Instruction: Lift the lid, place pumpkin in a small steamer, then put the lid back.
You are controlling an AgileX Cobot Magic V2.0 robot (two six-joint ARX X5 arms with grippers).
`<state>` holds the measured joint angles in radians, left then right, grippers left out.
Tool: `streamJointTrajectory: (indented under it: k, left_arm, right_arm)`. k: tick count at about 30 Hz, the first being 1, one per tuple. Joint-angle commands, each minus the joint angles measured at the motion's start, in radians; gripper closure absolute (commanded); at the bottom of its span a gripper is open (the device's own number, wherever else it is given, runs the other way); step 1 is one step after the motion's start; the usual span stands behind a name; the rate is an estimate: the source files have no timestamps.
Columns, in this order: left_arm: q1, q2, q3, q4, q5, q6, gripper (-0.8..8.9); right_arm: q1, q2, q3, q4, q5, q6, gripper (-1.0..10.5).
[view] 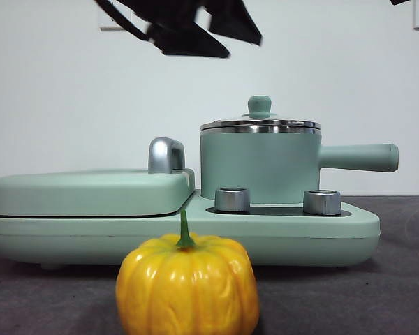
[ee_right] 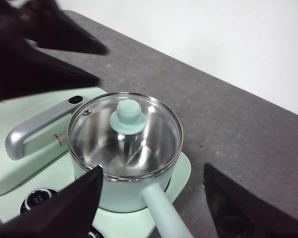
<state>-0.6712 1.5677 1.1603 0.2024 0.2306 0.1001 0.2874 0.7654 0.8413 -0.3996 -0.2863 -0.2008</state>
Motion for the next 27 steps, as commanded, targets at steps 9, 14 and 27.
streamJointTrajectory:
  k: [9, 14, 27]
  left_arm:
    - [-0.021, 0.204, 0.146, -0.025, -0.005, -0.007, 4.79]
    - [-0.021, 0.221, 0.146, -0.061, -0.005, -0.003, 4.81]
    - [-0.021, 0.222, 0.146, -0.098, -0.006, 0.048, 8.03]
  right_arm:
    - [0.005, 0.004, 0.018, 0.01, 0.006, 0.014, 6.2]
    - [0.005, 0.004, 0.018, 0.01, 0.006, 0.014, 6.2]
    - [0.005, 0.003, 0.018, 0.01, 0.006, 0.014, 6.2]
